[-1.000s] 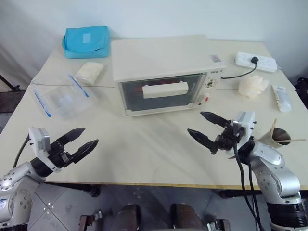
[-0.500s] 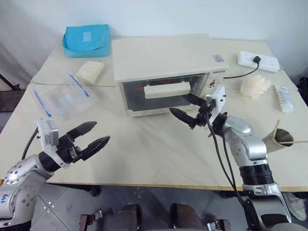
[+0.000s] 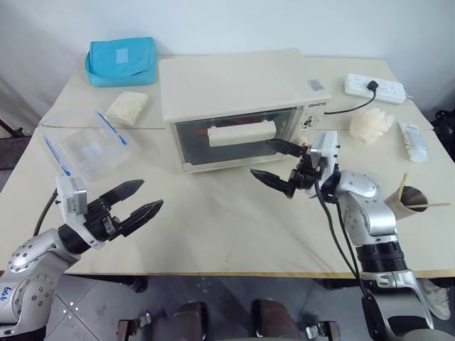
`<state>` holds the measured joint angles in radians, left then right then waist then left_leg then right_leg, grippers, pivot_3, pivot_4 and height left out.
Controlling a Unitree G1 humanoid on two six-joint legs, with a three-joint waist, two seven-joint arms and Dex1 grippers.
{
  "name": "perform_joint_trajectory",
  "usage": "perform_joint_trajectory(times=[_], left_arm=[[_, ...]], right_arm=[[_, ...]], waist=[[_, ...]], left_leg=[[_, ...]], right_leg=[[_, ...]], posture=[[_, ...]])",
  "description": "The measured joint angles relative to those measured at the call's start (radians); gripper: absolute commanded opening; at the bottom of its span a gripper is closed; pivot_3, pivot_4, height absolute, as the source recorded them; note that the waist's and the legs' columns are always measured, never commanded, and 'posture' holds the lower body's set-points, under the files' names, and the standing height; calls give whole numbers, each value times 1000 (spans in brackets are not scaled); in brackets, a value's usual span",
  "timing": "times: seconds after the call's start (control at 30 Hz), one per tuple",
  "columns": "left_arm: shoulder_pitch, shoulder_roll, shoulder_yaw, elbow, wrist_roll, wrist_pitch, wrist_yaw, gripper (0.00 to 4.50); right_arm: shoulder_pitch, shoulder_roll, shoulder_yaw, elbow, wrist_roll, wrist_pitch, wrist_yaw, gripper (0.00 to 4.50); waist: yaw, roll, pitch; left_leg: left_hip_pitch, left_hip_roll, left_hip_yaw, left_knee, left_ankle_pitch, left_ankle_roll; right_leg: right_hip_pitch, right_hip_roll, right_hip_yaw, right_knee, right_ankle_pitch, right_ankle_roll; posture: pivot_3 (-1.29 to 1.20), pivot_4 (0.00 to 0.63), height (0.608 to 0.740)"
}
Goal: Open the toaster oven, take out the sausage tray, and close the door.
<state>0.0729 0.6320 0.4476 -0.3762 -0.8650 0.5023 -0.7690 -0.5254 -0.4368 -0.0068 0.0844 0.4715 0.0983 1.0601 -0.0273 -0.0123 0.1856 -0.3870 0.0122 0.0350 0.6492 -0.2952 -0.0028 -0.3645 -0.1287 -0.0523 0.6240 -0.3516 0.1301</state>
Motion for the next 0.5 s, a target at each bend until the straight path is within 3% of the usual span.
perform_joint_trajectory(times=[0.23,0.5], left_arm=[[-63,-5,10,67,-13,6,-1,4435],[-61,11,5,100,-12,21,-71,4435]], right_arm=[[54,-32,3,-45,-41,-96,49,4500],[50,-31,1,-32,-50,25,-49,4500]], waist=[[-1,0,0],[-1,0,0]], left_leg=[[0,0,2,0,0,0],[0,0,2,0,0,-1]], right_leg=[[-2,1,1,2,0,0],[-3,-1,1,3,0,0]], posture=[[0,150,740],[0,150,740]])
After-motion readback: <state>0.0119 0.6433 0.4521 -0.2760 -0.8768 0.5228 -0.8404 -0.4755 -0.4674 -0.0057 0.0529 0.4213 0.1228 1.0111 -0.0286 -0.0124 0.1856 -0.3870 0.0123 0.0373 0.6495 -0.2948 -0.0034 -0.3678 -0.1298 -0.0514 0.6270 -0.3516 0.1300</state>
